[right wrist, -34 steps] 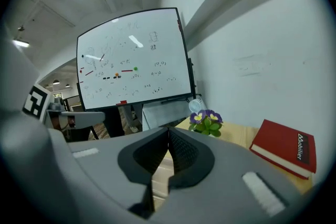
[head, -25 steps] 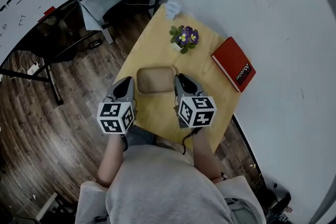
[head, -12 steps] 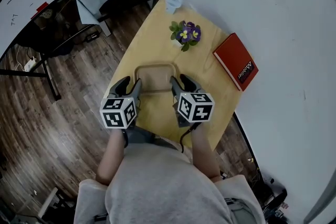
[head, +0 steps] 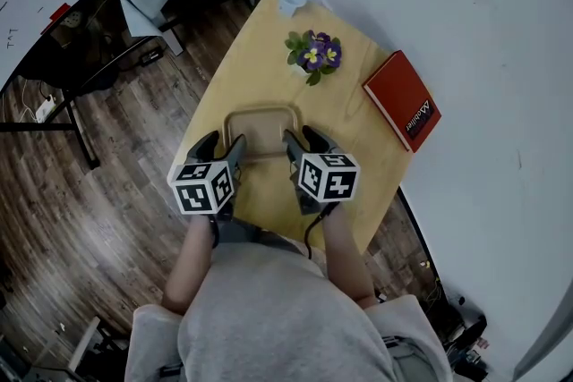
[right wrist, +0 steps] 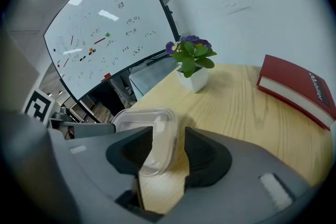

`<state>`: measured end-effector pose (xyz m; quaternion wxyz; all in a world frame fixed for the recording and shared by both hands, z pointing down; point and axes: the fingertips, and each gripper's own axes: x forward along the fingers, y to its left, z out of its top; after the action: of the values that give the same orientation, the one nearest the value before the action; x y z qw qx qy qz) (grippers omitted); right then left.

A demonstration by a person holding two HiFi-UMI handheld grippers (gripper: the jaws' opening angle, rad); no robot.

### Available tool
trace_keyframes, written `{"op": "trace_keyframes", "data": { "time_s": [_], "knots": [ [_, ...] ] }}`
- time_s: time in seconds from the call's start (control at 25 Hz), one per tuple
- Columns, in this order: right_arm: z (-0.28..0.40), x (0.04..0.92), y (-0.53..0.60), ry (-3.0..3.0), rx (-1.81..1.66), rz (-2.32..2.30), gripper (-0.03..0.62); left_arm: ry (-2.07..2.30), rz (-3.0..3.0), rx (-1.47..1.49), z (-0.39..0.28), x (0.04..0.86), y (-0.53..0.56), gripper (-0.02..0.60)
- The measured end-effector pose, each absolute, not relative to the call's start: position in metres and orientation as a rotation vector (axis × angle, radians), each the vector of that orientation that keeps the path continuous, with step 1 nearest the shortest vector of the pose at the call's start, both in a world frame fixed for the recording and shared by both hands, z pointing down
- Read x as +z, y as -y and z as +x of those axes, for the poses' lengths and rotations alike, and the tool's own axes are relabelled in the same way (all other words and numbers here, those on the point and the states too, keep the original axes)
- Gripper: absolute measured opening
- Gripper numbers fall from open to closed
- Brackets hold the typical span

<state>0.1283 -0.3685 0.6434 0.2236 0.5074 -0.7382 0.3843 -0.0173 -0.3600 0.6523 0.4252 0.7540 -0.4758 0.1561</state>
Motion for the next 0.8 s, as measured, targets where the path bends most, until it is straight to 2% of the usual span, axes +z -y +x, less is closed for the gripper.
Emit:
{"op": "trace_keyframes", "data": {
  "time_s": [0.8],
  "knots": [
    [0.119,0.641,0.371,2.057,0.999,1.381,0.195,1.153,1.952,0.421,-0.002,0.644,0.360,0.259]
  ]
}}
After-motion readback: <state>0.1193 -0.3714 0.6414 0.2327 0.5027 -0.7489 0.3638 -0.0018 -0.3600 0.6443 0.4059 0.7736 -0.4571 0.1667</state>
